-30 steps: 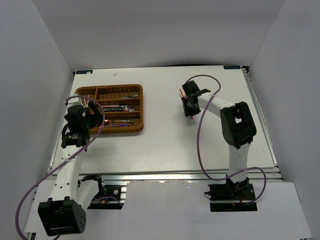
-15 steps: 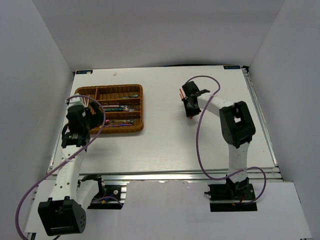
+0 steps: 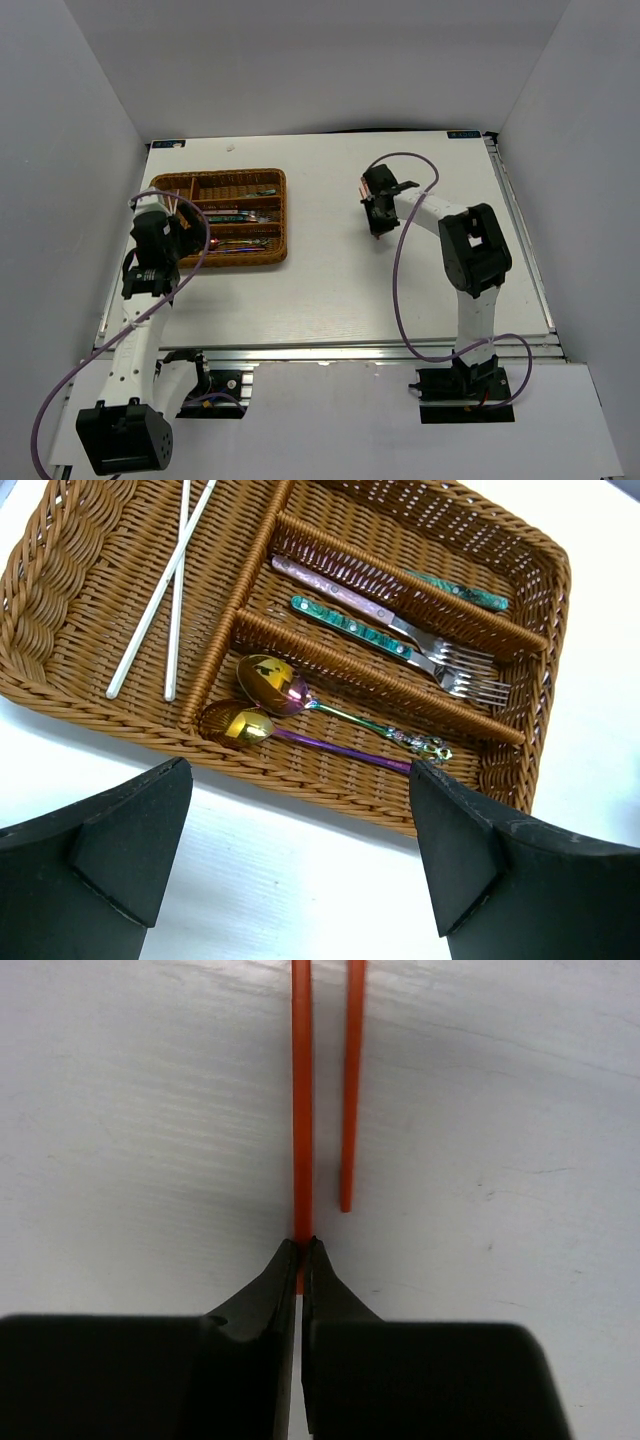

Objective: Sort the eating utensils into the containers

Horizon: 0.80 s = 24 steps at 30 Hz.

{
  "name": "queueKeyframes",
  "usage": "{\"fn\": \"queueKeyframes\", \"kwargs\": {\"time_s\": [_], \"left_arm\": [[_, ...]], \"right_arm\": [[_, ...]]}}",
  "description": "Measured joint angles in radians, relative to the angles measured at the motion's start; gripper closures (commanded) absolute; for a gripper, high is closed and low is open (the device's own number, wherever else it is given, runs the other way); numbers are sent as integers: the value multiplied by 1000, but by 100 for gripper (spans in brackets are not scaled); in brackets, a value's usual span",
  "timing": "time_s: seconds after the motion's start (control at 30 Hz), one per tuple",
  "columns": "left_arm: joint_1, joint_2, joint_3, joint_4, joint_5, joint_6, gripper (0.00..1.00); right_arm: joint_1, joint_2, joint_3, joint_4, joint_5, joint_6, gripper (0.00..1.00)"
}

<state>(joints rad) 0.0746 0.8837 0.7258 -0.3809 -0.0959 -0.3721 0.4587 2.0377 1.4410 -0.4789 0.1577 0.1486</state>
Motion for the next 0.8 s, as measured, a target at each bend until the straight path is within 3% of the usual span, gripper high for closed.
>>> {"fn": "queueKeyframes", "kwargs": {"time_s": [0.2, 0.43, 0.67, 0.8], "left_arm": [[0, -4, -10, 39, 59, -52, 2], [-28, 41, -220, 390, 346, -312, 2], [-378, 205, -256, 682, 369, -476, 2], [-474, 280, -211, 789, 339, -514, 2]], "right_arm": [[60, -48, -66, 29, -57, -2, 100], [116, -196, -208, 59, -241, 55, 100], [166, -415, -295, 174, -367, 168, 100], [211, -505, -342, 254, -457, 246, 100]]}}
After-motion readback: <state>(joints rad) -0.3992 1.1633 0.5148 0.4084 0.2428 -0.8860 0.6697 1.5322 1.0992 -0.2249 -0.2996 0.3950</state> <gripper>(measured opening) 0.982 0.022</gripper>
